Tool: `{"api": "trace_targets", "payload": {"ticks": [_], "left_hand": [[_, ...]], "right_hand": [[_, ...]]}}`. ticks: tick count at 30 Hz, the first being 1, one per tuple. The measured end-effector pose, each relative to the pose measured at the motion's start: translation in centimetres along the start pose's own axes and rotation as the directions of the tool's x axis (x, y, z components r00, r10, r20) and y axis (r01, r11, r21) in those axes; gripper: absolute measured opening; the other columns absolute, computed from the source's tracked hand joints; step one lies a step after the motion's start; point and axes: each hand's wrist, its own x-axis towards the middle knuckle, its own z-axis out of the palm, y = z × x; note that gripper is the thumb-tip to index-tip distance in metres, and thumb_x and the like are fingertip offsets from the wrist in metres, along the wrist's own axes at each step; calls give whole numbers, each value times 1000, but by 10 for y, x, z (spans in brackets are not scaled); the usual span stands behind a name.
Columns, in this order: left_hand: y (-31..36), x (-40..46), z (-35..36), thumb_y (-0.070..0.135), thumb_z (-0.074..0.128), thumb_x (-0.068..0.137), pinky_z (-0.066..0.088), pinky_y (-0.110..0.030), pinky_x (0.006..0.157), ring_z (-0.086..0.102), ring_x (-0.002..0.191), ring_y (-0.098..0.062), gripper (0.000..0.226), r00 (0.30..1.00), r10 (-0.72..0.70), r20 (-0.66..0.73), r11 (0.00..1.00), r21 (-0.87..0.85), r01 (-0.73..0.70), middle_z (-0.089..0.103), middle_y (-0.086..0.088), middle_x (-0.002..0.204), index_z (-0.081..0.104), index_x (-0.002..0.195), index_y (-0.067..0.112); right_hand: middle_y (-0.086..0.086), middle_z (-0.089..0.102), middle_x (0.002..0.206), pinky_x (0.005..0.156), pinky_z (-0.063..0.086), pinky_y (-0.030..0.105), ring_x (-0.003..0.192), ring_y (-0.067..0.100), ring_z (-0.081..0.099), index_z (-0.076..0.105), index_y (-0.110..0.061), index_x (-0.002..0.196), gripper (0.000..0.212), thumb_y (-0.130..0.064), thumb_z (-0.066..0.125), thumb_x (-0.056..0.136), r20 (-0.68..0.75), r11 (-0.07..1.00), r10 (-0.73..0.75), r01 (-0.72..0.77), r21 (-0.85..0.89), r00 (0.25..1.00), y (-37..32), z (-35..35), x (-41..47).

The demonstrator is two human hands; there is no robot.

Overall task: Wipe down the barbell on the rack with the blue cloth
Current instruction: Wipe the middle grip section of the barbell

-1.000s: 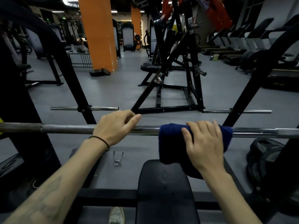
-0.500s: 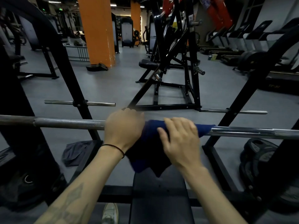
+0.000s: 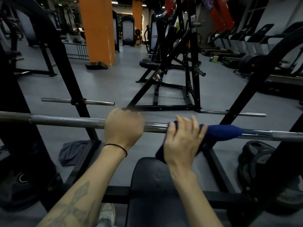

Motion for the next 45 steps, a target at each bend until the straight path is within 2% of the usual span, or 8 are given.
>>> {"api": "trace_targets", "payload": {"ticks": [7, 10, 14, 19, 25, 29, 37, 45], "left_hand": [[-6, -2, 0, 23, 43, 95, 40, -37, 61, 46, 49, -31, 46, 997, 74, -8, 997, -3, -74, 53, -9, 52, 55, 54, 9], [-6, -2, 1, 23, 43, 94, 37, -35, 57, 45, 48, -31, 45, 997, 72, -35, 997, -8, -72, 51, -8, 51, 52, 52, 10], [-3, -2, 1, 22, 43, 94, 38, -35, 59, 43, 48, -31, 45, 998, 31, -47, 999, -14, -32, 50, -8, 50, 50, 51, 10], [2, -1, -1, 19, 44, 91, 45, -36, 62, 39, 44, -27, 43, 998, 22, -64, 999, -29, -23, 47, -7, 46, 46, 49, 12], [-3, 1, 1, 20, 42, 92, 48, -38, 65, 48, 47, -32, 44, 997, 66, -36, 998, 7, -65, 54, -9, 50, 51, 51, 11], [-10, 1, 0, 25, 40, 93, 40, -34, 52, 52, 47, -32, 44, 992, 124, 4, 992, 20, -124, 57, -10, 54, 54, 53, 11], [-3, -1, -1, 23, 42, 92, 36, -33, 54, 44, 46, -30, 44, 998, 47, -28, 999, 2, -47, 50, -7, 49, 50, 51, 12], [4, 0, -1, 19, 43, 91, 45, -36, 61, 44, 44, -32, 43, 998, 22, -51, 1000, 12, -22, 50, -9, 47, 50, 49, 10]], "right_hand": [[5, 64, 124, 113, 32, 44, 117, 29, 57, 57, -14, 142, 52, -47, 37, 107, 257, 872, -461, 487, -47, 850, 23, -14, 11], [7, 66, 110, 110, 35, 49, 107, 33, 59, 65, -13, 128, 52, -48, 32, 108, 191, 910, -370, 396, -123, 909, 78, -37, 33], [8, 69, 120, 126, 9, 56, 130, 32, 53, 69, -12, 123, 49, -41, 34, 106, 83, 965, -128, 143, -219, 988, 119, -56, 37], [8, 62, 139, 127, -6, 53, 149, 32, 34, 69, -11, 126, 52, -35, 27, 105, 43, 987, 108, -102, -128, 993, 62, -30, 24], [3, 67, 132, 125, 11, 51, 137, 27, 50, 69, -15, 128, 51, -39, 30, 106, 184, 983, -180, 183, 3, 966, -39, 9, -6], [5, 69, 113, 111, 32, 42, 112, 29, 61, 69, -14, 120, 46, -45, 38, 105, 215, 942, -335, 334, 46, 917, -5, -2, 7], [12, 68, 118, 122, 19, 48, 119, 33, 55, 70, -7, 117, 55, -43, 30, 106, 82, 970, -72, 89, -227, 994, 130, -59, 47], [7, 70, 98, 100, 38, 47, 94, 32, 60, 71, -16, 92, 39, -31, 37, 102, 48, 984, -115, 120, -129, 992, 13, 3, 21]]}}
